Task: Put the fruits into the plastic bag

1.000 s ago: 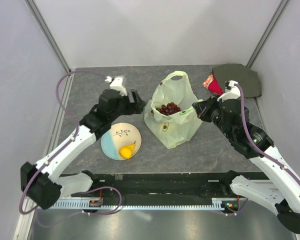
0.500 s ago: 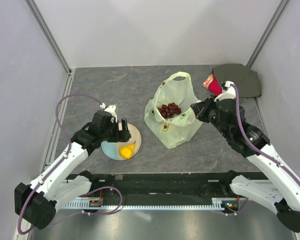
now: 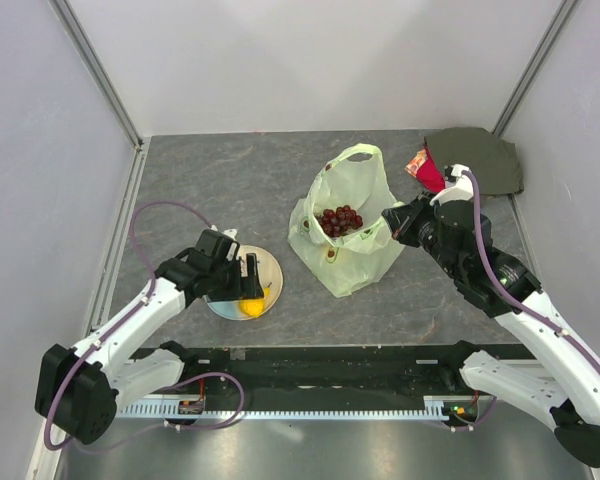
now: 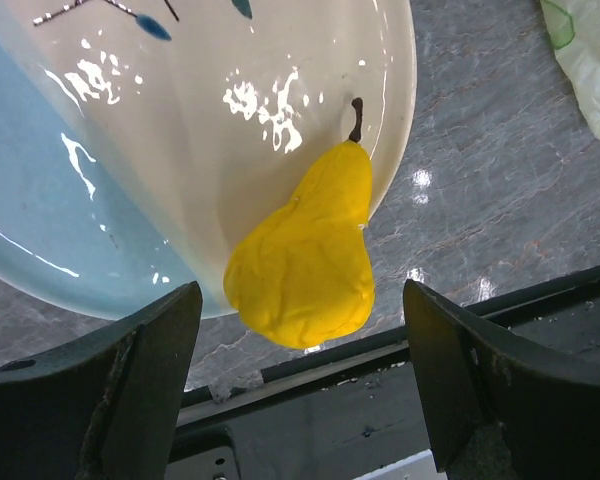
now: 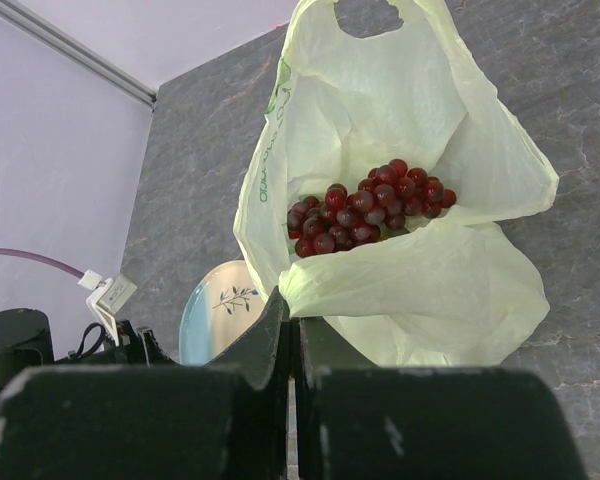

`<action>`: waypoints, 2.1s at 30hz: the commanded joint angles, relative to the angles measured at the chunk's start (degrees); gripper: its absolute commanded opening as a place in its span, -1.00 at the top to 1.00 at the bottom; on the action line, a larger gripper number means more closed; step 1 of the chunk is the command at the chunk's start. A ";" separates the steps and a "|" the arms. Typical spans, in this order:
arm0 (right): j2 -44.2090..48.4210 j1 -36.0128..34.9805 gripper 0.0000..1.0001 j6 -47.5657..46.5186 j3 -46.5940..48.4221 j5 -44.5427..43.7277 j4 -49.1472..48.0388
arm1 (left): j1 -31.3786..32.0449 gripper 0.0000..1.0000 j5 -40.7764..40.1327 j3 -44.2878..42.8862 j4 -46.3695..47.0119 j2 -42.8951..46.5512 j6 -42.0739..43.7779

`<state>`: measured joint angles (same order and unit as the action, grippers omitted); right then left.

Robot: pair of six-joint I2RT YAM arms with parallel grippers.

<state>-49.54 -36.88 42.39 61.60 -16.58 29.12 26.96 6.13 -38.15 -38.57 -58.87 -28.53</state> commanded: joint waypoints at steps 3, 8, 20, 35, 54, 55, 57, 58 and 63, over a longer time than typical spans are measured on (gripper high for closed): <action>0.41 0.06 1.00 0.24 0.01 -0.21 -2.58 | 0.11 -0.75 2.48 -0.08 -0.90 -2.74 -3.11; 0.49 0.06 1.00 0.24 -0.25 -0.03 -2.76 | 0.11 -0.76 3.01 0.44 -0.02 -3.70 -3.28; 1.02 0.14 1.00 0.41 -0.43 0.14 -2.93 | 0.11 -0.66 4.50 2.64 5.69 -9.06 -3.54; 1.20 0.06 1.00 0.41 -0.34 -0.38 -2.85 | 0.02 0.02 1.96 1.50 6.67 -6.35 -3.90; 0.93 0.14 1.00 0.15 0.01 -0.21 -2.76 | 9.23 0.04 -2.44 -33.81 23.62 -14.59 4.71; 0.94 0.15 1.00 0.06 0.09 -0.21 -2.67 | 12.38 0.04 -2.53 -36.35 24.06 -16.78 6.98; 1.11 0.06 1.00 0.24 0.18 -0.47 -2.58 | 14.51 0.03 -1.57 -43.04 23.98 -23.00 8.40; 1.20 0.06 1.00 0.32 0.44 -0.47 -2.41 | 15.65 0.03 -1.13 -44.80 24.06 -24.78 8.41; 1.55 0.15 1.00 0.24 1.15 -1.35 -1.27 | 18.29 0.03 -0.94 -52.89 23.80 -34.36 9.54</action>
<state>-49.04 -36.88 42.41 61.30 -16.58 27.90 43.83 5.15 -86.06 -15.77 -87.50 -23.42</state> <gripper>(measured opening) 0.010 0.707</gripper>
